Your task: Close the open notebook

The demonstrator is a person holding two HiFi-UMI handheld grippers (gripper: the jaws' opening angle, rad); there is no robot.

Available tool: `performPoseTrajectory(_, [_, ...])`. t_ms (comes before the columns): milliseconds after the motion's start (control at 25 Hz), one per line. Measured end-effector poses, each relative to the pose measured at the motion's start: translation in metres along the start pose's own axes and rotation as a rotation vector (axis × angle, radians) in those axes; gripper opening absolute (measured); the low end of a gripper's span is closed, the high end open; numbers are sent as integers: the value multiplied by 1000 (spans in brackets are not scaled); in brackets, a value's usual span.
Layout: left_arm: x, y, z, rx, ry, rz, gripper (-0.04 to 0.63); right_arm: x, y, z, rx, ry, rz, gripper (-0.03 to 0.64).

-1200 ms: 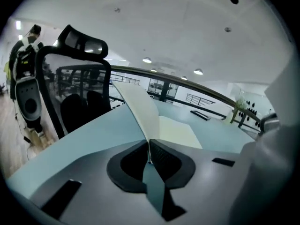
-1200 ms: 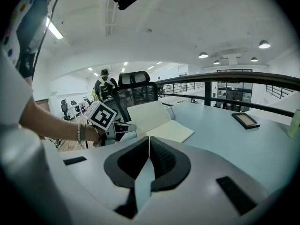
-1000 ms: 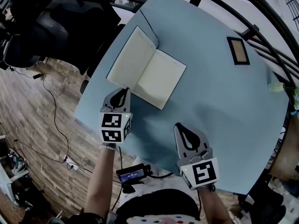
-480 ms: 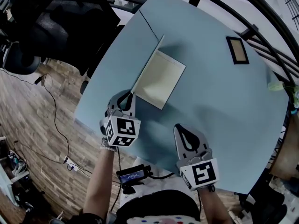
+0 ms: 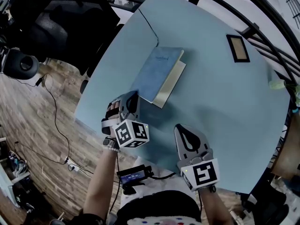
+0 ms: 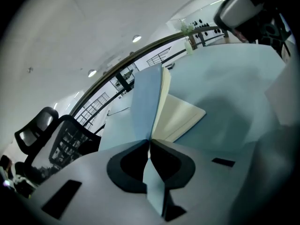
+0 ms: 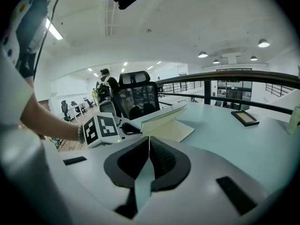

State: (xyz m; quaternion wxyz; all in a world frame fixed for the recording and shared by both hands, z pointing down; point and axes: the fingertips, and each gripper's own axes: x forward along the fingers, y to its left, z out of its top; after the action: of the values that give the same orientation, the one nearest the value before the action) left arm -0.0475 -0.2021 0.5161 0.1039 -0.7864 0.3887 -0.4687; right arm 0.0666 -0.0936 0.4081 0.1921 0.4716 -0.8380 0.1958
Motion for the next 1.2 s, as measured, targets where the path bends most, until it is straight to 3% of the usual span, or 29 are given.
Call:
performPoseTrajectory(360, [5,-13,0,246,52,45,32,-3,2,-3,1,-1,-5,35])
performPoseTrajectory(680, [11,-20,-3,313,56,34,40,-2,2,-3,-1,0,-10,34])
performPoseTrajectory(960, [10,-22,-3,245,32,19,63,-4,-6,-1,-8,-7,-42,34])
performPoseTrajectory(1080, [4,-16,-1,163,4,12,78,-5,-7,3,-14,-13,-51,34])
performPoseTrajectory(1200, [-13,-4,1,35,-46,32,32,-8,-3,12,-18,-37,-61,34])
